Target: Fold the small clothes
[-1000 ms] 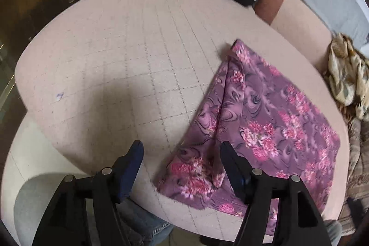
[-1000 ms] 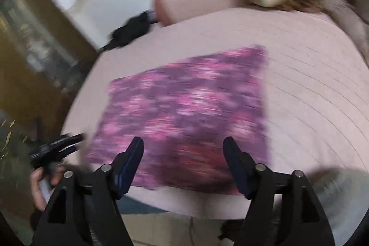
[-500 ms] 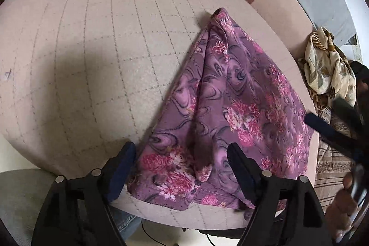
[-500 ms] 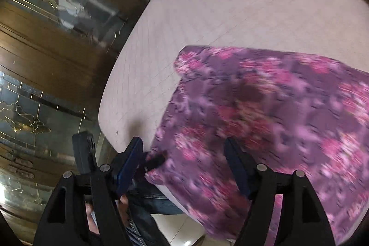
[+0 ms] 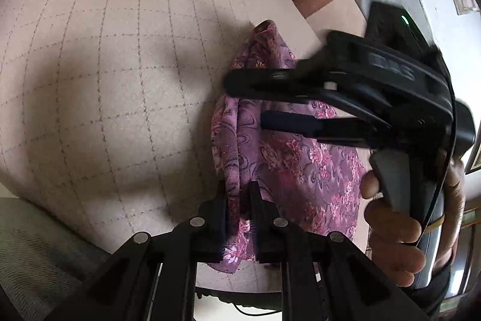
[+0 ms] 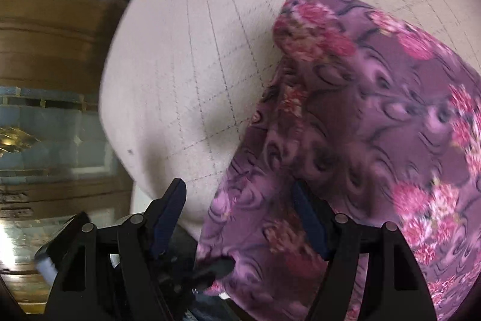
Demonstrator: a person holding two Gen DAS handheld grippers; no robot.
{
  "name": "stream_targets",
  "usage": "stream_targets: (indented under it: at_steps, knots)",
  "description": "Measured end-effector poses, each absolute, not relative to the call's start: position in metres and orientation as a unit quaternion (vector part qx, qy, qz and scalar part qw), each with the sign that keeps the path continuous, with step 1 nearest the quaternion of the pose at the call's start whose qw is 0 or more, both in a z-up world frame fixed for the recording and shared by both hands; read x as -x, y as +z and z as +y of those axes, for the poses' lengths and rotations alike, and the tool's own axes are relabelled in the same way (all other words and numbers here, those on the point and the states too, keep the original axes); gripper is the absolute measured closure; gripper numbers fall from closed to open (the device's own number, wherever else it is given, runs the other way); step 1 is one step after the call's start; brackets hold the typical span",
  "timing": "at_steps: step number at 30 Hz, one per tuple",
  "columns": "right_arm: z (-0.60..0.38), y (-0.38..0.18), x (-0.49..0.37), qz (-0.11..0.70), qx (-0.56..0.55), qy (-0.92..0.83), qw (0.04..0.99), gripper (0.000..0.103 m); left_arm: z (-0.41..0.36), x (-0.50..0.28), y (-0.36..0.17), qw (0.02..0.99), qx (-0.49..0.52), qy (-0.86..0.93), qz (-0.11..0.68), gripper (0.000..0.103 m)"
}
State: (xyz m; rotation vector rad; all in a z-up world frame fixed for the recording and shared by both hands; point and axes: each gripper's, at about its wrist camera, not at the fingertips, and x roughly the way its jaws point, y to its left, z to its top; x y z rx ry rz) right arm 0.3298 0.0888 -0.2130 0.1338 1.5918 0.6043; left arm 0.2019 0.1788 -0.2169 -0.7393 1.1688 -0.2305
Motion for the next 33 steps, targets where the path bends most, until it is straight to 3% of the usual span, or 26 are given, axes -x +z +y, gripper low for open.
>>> stream_targets:
  at_steps: [4,5,6,8,11,18,23,28,33]
  knots:
    - [0.112,-0.217,-0.328,0.705,0.018,0.230,0.670,0.032,0.179,-0.200,-0.209,0.776,0.335,-0.111,0.523,0.092]
    - [0.117,-0.217,-0.326,0.701,0.040,0.226,0.676,0.037,0.178,-0.199,-0.208,0.778,0.333,-0.111,0.522,0.092]
    - [0.120,-0.216,-0.324,0.696,0.064,0.217,0.681,0.043,0.176,-0.198,-0.206,0.781,0.326,-0.108,0.521,0.092]
    - [0.123,-0.214,-0.320,0.685,0.108,0.196,0.693,0.072,0.171,-0.197,-0.202,0.788,0.317,-0.107,0.517,0.092]
    - [0.108,-0.207,-0.320,0.681,0.088,0.202,0.699,0.090,0.162,-0.190,-0.190,0.810,0.287,-0.103,0.500,0.093]
    - [0.050,-0.153,-0.299,0.623,-0.008,0.241,0.744,0.092,0.126,-0.158,-0.147,0.875,0.161,-0.102,0.445,0.093]
    - [-0.045,-0.103,-0.254,0.541,-0.135,0.295,0.776,0.093,0.080,-0.124,-0.095,0.894,0.105,-0.141,0.412,0.093]
    - [-0.160,-0.078,-0.221,0.470,-0.245,0.309,0.790,0.093,-0.001,-0.102,-0.059,0.900,0.024,-0.194,0.390,0.093]
    - [-0.253,-0.084,-0.195,0.421,-0.323,0.304,0.791,0.093,-0.094,-0.093,-0.062,0.887,-0.067,-0.241,0.388,0.093]
